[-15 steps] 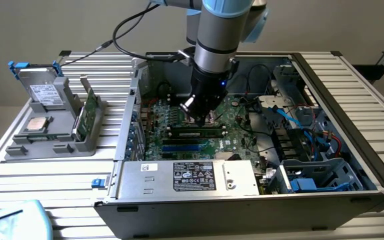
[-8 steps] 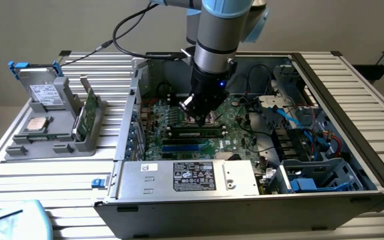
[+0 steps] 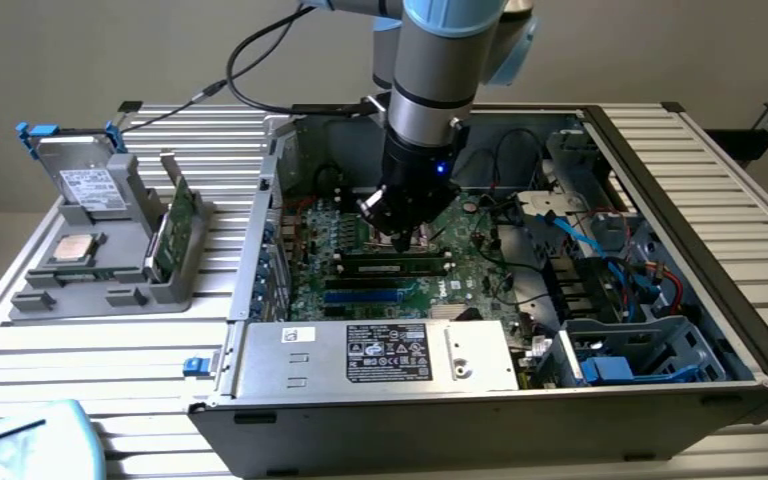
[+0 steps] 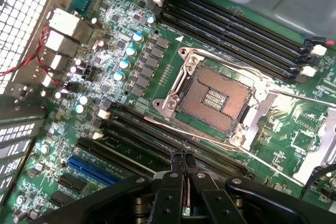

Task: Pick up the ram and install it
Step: 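Press down the ram until it locks into place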

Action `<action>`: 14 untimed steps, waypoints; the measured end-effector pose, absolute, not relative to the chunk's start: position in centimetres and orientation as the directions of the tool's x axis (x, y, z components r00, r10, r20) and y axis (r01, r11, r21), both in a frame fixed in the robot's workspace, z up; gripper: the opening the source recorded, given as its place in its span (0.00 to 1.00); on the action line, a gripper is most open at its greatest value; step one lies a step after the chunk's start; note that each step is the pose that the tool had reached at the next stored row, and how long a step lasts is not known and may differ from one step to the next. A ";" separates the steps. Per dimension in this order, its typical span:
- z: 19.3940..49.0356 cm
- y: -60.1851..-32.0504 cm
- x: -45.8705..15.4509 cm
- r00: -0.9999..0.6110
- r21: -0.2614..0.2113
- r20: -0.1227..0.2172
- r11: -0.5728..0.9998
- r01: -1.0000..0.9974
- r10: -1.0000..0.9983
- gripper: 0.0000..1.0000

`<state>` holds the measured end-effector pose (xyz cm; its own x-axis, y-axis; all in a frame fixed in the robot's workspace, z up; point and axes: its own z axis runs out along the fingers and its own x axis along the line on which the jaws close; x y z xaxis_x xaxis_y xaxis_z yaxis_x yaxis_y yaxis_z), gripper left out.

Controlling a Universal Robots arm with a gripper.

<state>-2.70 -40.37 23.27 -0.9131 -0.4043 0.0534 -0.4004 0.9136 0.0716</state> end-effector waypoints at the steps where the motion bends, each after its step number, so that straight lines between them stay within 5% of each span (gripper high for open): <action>1: 23.3 -40.4 -2.7 -0.918 0.071 0.053 0.919 -0.388 -0.392 0.11; 14: 23.3 -40.4 -2.7 -0.970 0.068 0.055 0.970 -0.232 -0.236 0.11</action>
<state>-2.70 -40.37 23.27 -0.9702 -0.2360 0.0545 -0.2322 0.9703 0.0678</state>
